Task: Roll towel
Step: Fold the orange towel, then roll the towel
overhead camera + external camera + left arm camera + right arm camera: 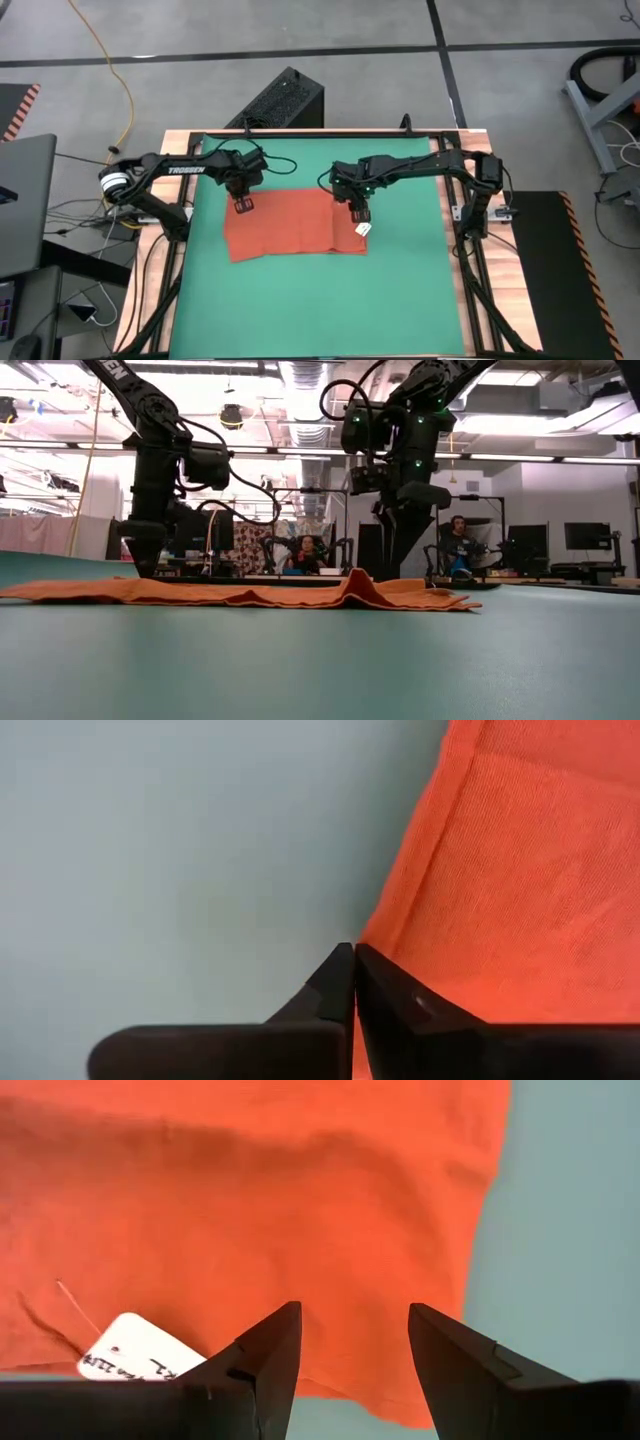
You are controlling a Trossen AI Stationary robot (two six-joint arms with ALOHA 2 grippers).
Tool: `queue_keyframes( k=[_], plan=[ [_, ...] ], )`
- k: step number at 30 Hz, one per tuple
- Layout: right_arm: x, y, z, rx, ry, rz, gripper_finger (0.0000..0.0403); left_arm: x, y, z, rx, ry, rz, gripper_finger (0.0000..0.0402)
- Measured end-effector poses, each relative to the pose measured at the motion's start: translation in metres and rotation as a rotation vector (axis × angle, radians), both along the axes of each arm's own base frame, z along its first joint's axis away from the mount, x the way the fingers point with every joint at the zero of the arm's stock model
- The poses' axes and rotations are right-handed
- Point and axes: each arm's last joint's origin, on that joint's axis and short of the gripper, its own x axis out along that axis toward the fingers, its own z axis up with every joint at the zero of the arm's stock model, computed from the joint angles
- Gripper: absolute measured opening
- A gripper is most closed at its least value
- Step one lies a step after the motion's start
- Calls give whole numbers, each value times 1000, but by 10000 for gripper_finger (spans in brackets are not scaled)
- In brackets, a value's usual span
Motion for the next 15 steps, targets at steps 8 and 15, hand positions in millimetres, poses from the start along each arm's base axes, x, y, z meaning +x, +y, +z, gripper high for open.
queue_keyframes(
  k=[8, 15],
  plan=[
    [-10, -42, 1, 79, -61, -99, 207, 0, -16, 16, 56, 25, -33, 0],
    [-32, -48, -8, 279, -55, -166, 207, -4, -22, 36, 112, -67, -11, 0]
  ],
)
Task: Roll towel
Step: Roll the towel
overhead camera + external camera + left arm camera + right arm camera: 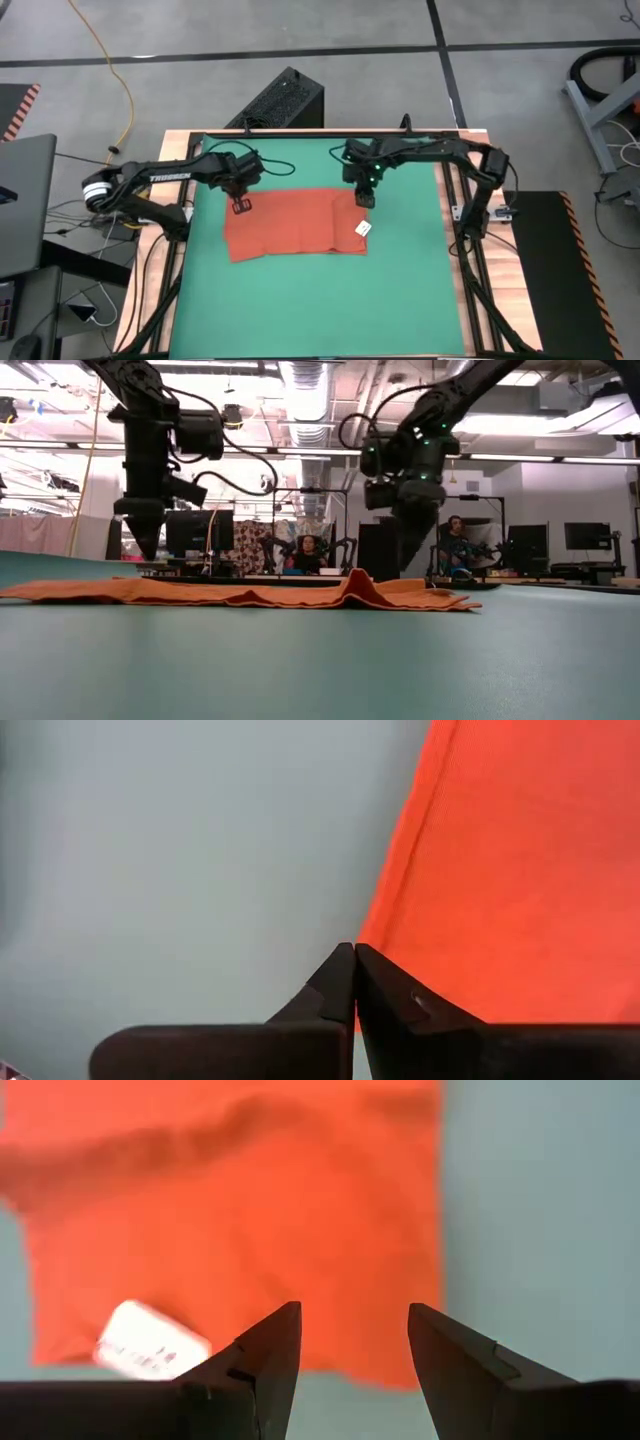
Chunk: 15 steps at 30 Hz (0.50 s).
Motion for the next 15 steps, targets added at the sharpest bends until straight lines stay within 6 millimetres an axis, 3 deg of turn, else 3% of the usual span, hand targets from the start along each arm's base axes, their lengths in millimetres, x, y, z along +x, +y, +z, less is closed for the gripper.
queue_keyframes(
  k=[7, 15],
  plan=[
    [-27, 17, -9, -26, -44, -176, 207, 3, 0, 6, -3, -96, -14, 0],
    [-42, 36, -17, -131, -61, -448, 207, 9, 2, 8, -5, -174, -18, 0]
  ],
)
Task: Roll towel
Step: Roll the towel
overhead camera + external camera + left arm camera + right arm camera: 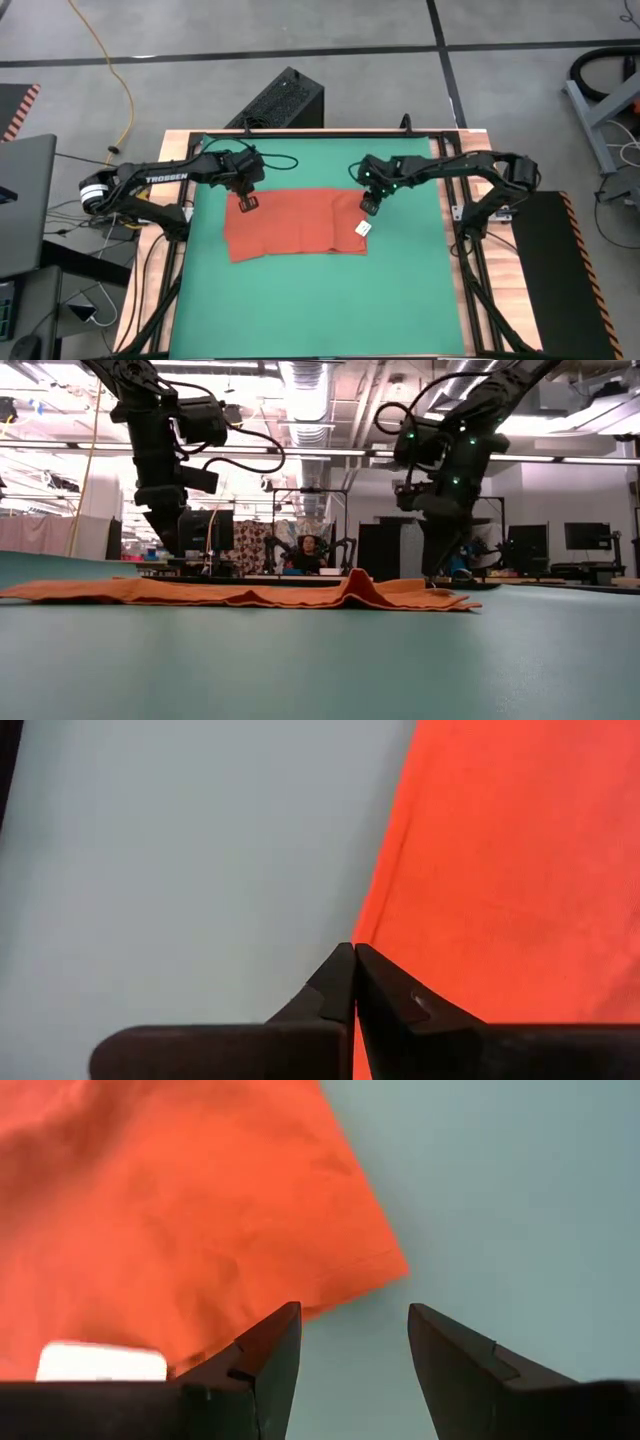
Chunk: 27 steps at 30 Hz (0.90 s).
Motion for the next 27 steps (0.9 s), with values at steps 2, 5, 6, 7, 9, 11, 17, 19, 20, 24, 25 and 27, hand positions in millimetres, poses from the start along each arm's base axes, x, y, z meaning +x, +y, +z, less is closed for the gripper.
queue_keyframes(
  k=[2, 5, 6, 7, 9, 11, 17, 19, 20, 24, 25, 27],
  plan=[
    [0, 6, -5, 2, -17, -32, 207, 0, 0, 0, -9, -5, -2, 0],
    [4, 13, -8, 4, -68, -37, 207, 0, 0, 0, -13, -8, -2, 0],
    [8, 15, -7, 4, -93, -40, 207, 0, 0, 0, -14, -8, 0, 0],
    [10, 15, -7, 4, -113, -45, 207, 0, 0, 0, -16, -10, 3, 0],
    [13, 15, -10, 10, -119, -57, 207, 0, 0, 0, -21, -14, 18, 0],
    [15, 14, -14, 10, -122, -73, 207, 0, -1, 0, -27, -15, 28, 0],
    [18, 19, -27, 35, -75, -89, 207, -1, -1, -1, -34, -7, 31, 0],
    [19, 23, -24, 29, -88, -93, 207, -1, -1, -1, -33, -6, 29, 0],
    [18, 25, -22, 22, -93, -95, 207, -1, -1, -1, -33, -6, 29, 0],
    [15, 32, -11, -22, -109, -152, 207, -1, -1, -1, -33, -5, 29, 0],
    [14, 34, -10, -32, -105, -171, 207, -1, -1, -1, -33, -6, 30, 0],
    [13, 37, -9, -38, -99, -198, 207, -1, -1, -1, -33, -6, 30, 0]
  ],
)
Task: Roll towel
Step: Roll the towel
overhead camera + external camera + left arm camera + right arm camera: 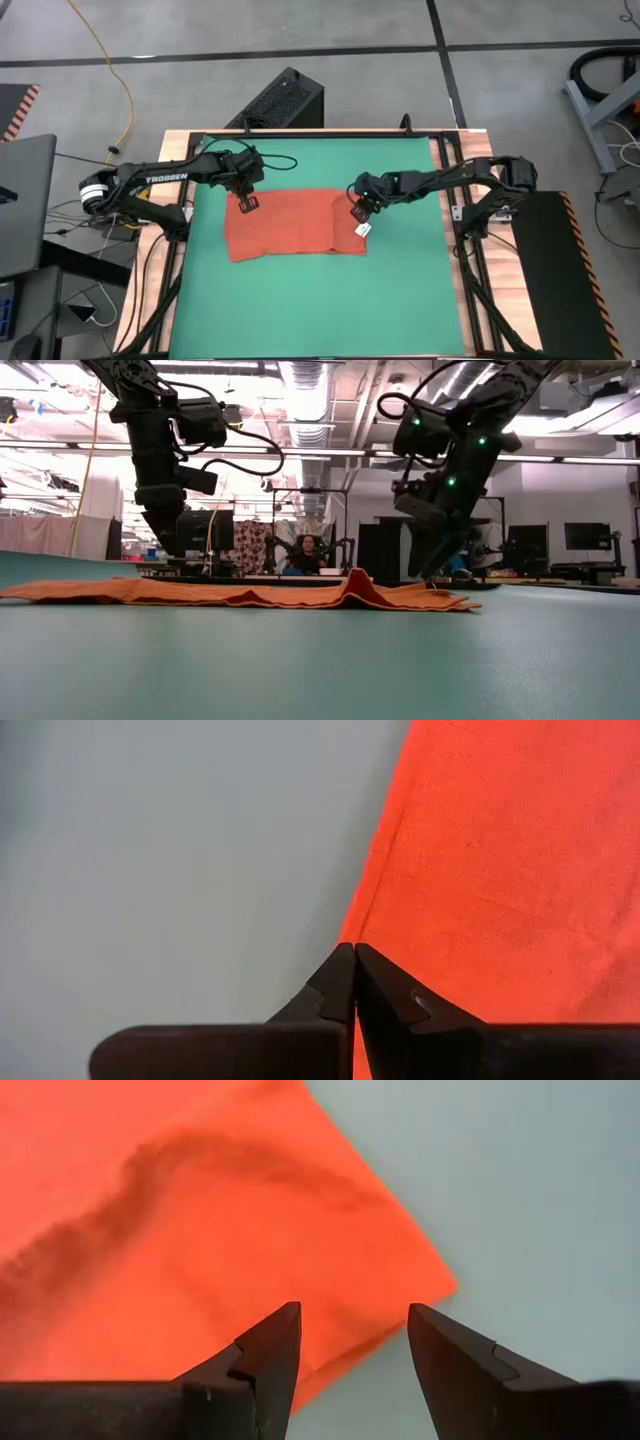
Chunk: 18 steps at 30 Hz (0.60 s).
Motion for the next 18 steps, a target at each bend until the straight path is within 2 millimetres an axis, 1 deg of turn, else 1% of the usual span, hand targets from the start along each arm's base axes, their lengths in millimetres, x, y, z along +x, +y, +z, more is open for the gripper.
queue_keyframes(
  k=[5, 11, 15, 18],
  plan=[
    [2, 6, -4, 19, -3, -31, 207, 0, 0, 0, 0, -4, 3, 0],
    [-5, 11, -19, 17, -34, -66, 207, 0, 0, 0, -7, -10, 12, 0],
    [-2, 10, -17, 13, -72, -66, 206, 0, 0, 0, -8, -11, 16, 0],
    [-1, 10, -17, 13, -81, -64, 197, 0, 0, 0, -9, -11, 16, 0]
  ],
)
